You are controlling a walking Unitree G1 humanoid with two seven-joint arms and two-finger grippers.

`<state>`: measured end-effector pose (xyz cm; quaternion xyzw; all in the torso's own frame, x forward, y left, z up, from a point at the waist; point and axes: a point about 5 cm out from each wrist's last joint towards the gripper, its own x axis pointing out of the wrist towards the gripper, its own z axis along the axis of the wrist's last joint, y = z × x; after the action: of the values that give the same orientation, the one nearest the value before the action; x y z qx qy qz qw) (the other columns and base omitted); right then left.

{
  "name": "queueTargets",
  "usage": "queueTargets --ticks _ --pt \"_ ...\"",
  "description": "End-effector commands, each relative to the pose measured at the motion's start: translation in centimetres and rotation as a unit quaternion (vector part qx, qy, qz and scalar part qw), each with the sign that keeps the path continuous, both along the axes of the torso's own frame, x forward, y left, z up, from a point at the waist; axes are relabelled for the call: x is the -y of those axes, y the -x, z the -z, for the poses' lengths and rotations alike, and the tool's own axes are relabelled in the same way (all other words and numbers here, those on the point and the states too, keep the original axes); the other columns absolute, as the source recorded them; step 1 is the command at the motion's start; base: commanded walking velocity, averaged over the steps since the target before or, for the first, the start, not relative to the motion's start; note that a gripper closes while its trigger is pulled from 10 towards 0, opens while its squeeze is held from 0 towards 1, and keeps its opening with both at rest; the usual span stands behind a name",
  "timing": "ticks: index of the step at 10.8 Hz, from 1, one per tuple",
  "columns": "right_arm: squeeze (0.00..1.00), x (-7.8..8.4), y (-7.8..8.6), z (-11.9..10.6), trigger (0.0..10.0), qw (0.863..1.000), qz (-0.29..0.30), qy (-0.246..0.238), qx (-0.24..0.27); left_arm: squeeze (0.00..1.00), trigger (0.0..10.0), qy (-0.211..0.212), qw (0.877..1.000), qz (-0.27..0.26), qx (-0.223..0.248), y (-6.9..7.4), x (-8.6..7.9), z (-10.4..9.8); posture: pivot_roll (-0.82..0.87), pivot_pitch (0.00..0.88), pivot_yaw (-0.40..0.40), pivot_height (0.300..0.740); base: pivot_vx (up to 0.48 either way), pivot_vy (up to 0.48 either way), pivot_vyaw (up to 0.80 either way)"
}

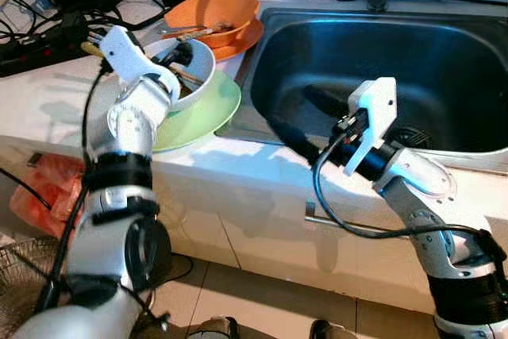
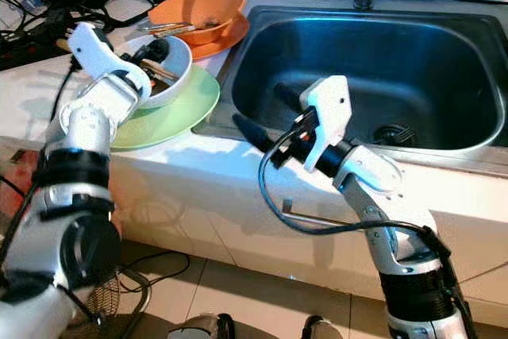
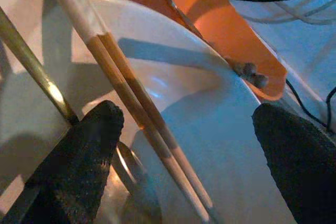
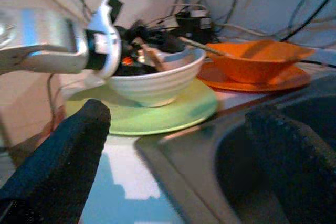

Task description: Kitchen organization

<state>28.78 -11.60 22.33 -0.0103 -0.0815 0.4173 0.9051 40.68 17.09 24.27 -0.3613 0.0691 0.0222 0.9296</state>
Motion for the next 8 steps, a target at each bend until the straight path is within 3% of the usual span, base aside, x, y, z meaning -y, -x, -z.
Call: queueTargets --ticks 1,3,6,7,8 --pt "0.64 -0.7 0.7 -0.3 10.0 1.0 -0.03 0.004 0.003 0.0 10.0 0.014 1.0 0.007 -0.027 -0.1 -0.1 0.9 0.07 0.128 0.151 0.74 0.0 0.0 0.0" --pt "0.52 -1.0 1.5 -0.9 10.0 0.997 -0.07 0.013 0.003 0.0 10.0 0.04 0.998 0.024 -0.04 -0.5 0.0 1.2 0.06 0.131 0.154 0.74 0.0 0.0 0.0" --pt "0.48 -0.8 1.7 -1.0 10.0 0.997 -0.071 0.019 0.001 0.0 10.0 0.076 0.996 0.02 -0.05 -0.8 -0.6 1.7 0.05 0.138 0.152 0.74 0.0 0.0 0.0" --pt "0.48 -0.9 1.8 -0.9 10.0 0.997 -0.072 0.021 -0.002 0.0 4.5 0.094 0.994 0.013 -0.047 -0.9 -1.1 1.7 0.05 0.139 0.152 0.74 0.0 0.0 0.0" --pt "0.47 -0.9 2.0 -0.8 10.0 0.997 -0.075 0.024 -0.005 0.0 0.0 0.1 0.994 0.017 -0.047 -0.9 -1.1 1.7 0.05 0.141 0.151 0.74 0.0 0.0 0.0"
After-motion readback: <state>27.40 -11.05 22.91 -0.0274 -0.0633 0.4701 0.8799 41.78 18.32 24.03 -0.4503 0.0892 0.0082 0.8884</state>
